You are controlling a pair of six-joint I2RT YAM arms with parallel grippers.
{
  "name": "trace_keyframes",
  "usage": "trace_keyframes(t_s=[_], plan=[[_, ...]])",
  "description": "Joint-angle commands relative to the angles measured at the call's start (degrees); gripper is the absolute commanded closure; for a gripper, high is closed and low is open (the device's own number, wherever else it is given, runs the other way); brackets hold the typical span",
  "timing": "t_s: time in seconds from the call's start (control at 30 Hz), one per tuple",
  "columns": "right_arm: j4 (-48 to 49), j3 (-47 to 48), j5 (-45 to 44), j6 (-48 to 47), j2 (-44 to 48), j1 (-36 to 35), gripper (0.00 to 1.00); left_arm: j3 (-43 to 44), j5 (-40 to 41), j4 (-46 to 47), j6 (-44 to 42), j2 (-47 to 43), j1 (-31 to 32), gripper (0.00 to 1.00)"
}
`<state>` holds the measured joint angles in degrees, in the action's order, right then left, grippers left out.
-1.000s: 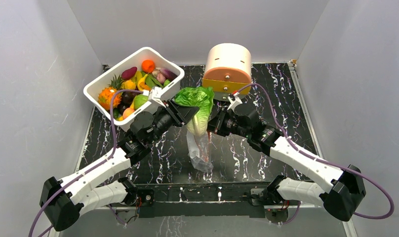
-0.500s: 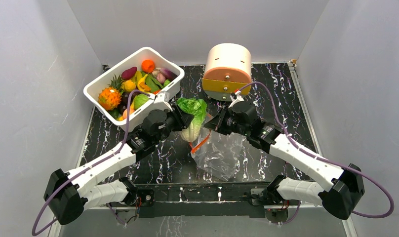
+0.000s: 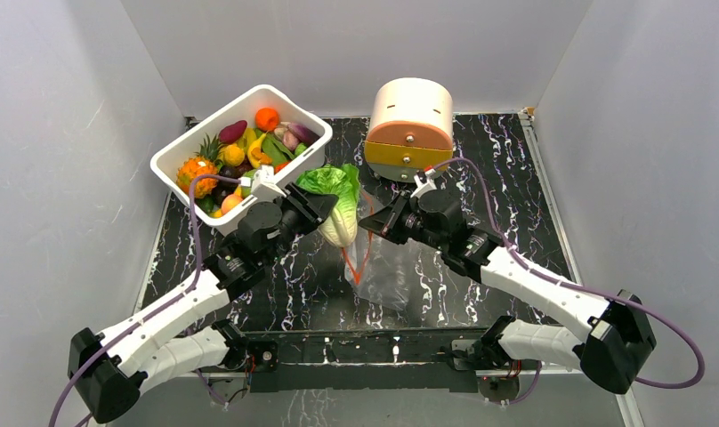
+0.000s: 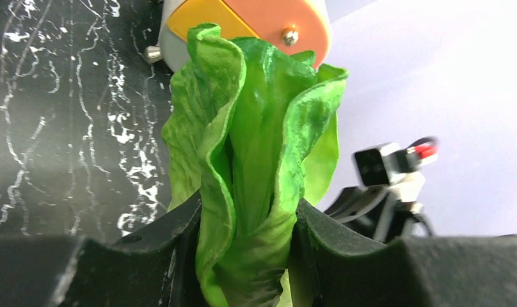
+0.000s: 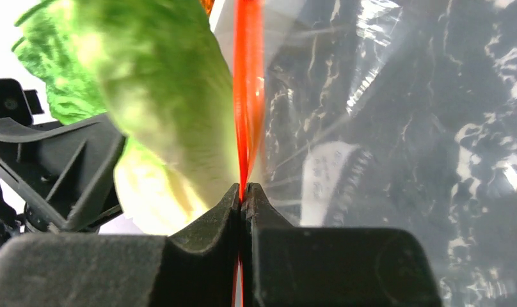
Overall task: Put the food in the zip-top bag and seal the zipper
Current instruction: Place the fake vegetable in the zipper food storage bag.
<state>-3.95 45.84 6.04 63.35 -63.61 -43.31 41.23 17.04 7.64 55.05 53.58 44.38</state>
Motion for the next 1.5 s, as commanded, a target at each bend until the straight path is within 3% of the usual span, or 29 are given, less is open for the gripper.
trace_keyframes(t_s=[0.0,0.17,0.3,0.4,0.47,0.67,0.87,1.03,1.2,1.47], plan=[[11.98,-2.16,-0.05,7.03,0.59,-1.27,1.0,0.43,2.71,1.45,11.11,-2.1,0.09,0.93],[17.89,-5.5,0.26,13.65,0.64,-3.01,1.0,-2.33,5.15,6.22,12.53,-3.16,0.07,0.96],[21.32,-7.0,-0.47,17.4,1.45,-4.35,1.0,-7.45,5.97,16.92,6.49,-2.76,0.09,0.97],[21.49,-7.66,-2.85,18.27,2.74,-5.57,1.0,-12.12,5.77,29.88,0.29,-1.22,0.09,1.0],[22.45,-8.22,-3.29,19.16,3.19,-5.72,1.0,-13.16,6.17,32.76,-2.75,0.03,0.07,1.0],[22.33,-8.92,-8.65,20.28,4.81,-7.68,1.0,-7.96,5.75,23.38,-10.68,1.91,0.09,1.0],[26.84,-12.73,-21.68,25.58,7.96,-9.28,1.0,-13.33,10.1,26.66,-8.28,-0.97,0.18,1.0],[29.39,-9.9,-26.51,26.33,5.21,-9.48,1.0,-12.01,6.65,27.91,-7.34,0.24,0.14,1.0],[28.76,-7.46,-26.48,24.42,2.51,-9.49,1.0,-13.42,7.0,24.84,3.54,-3.73,0.18,1.0],[33.35,-10.59,-25.52,25.1,1.23,-10.88,1.0,-9.98,8.36,13.9,12.97,-10.34,0.15,1.0]])
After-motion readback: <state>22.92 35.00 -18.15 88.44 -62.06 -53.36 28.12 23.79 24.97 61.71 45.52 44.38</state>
